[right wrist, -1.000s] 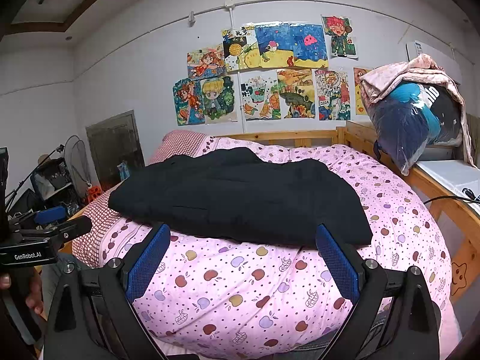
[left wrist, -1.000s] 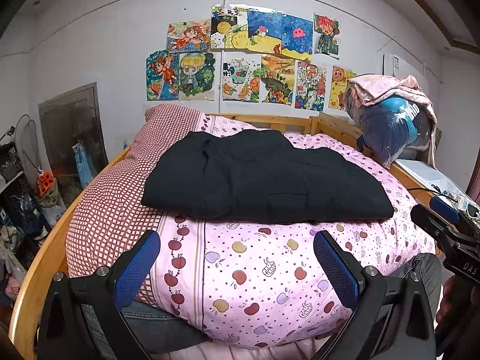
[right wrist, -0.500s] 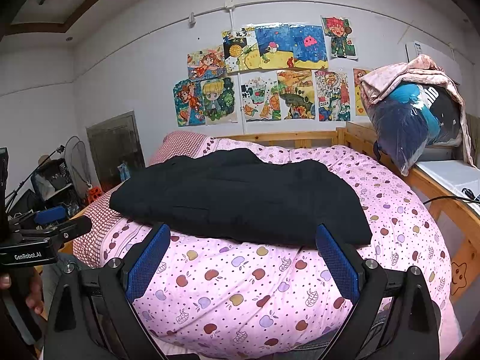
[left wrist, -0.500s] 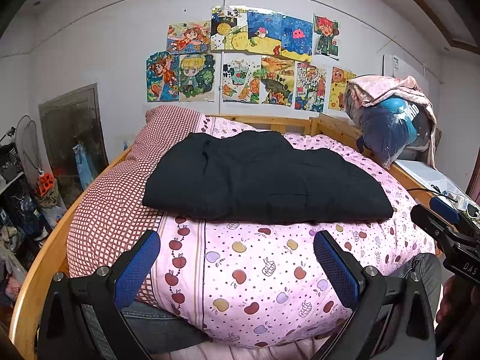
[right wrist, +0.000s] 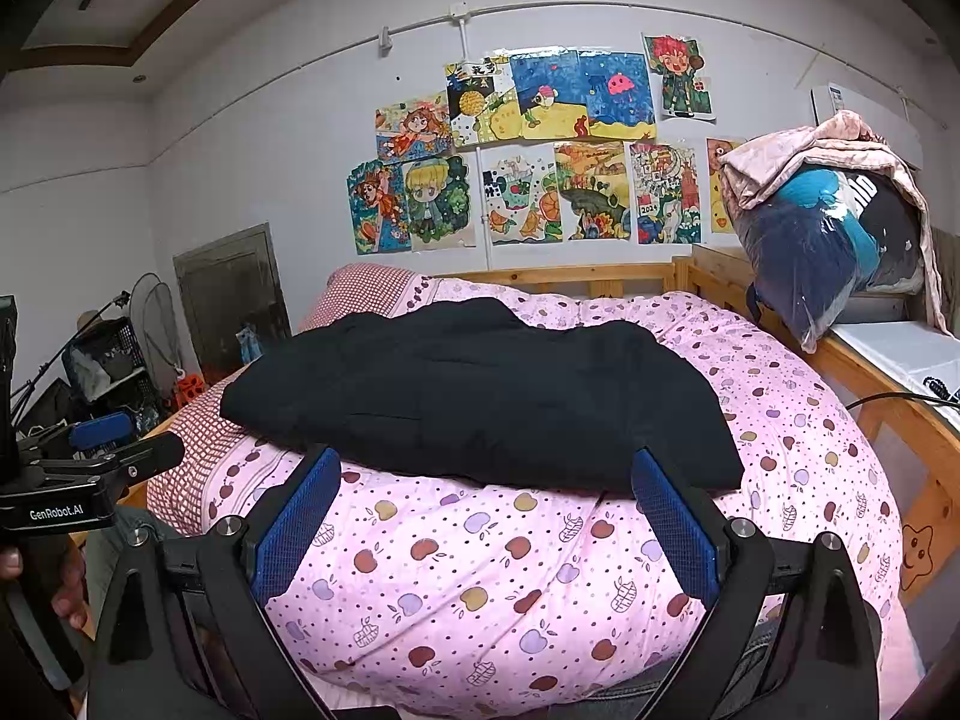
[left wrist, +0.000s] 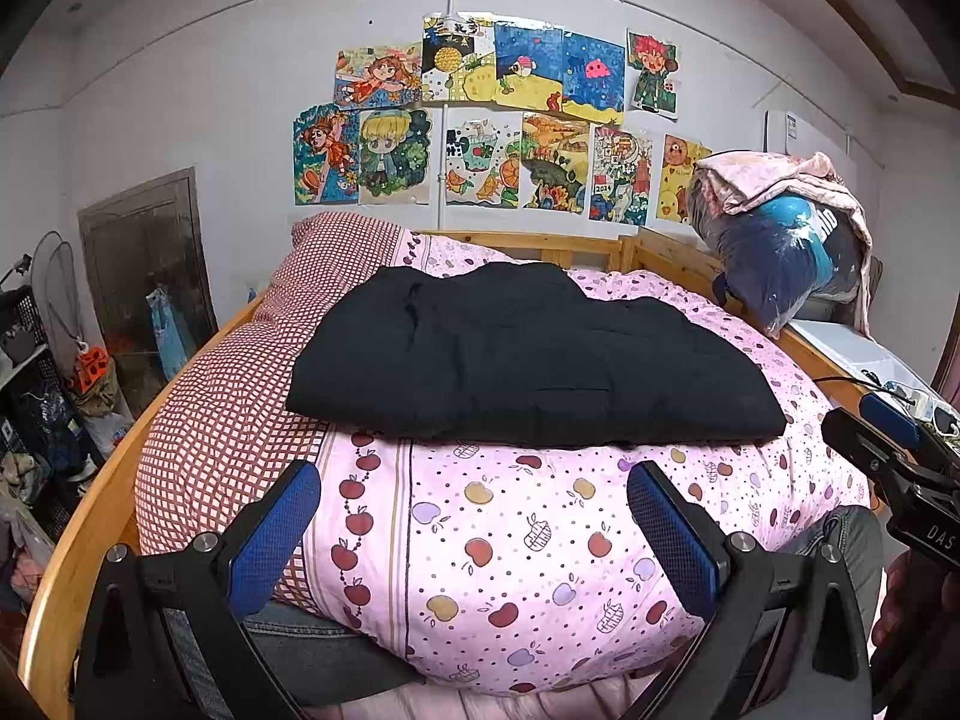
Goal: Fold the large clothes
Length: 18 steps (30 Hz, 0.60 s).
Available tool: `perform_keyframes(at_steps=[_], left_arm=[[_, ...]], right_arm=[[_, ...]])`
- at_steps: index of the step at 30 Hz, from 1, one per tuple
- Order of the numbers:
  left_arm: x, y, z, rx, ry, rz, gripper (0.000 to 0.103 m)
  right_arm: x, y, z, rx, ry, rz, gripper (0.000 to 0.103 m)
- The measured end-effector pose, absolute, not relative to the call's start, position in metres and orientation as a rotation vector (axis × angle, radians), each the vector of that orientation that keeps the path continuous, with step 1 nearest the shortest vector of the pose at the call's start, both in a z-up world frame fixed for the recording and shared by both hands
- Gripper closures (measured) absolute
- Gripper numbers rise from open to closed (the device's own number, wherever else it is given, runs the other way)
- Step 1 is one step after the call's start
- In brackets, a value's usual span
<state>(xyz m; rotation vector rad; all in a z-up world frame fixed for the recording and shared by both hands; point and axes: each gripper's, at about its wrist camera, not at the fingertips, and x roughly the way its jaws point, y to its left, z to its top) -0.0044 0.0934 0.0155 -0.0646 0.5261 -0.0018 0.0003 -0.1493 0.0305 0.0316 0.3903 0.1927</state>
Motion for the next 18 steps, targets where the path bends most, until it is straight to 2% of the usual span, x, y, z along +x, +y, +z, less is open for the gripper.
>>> perform_keyframes(at_steps=[18], left_arm=[[-0.0033,0.087,0.0201,-0.048,0.529,0.018,0.0]], right_arm=[[-0.0005,-0.1483,0.0295,0.034,0.391,0.192,0.008]])
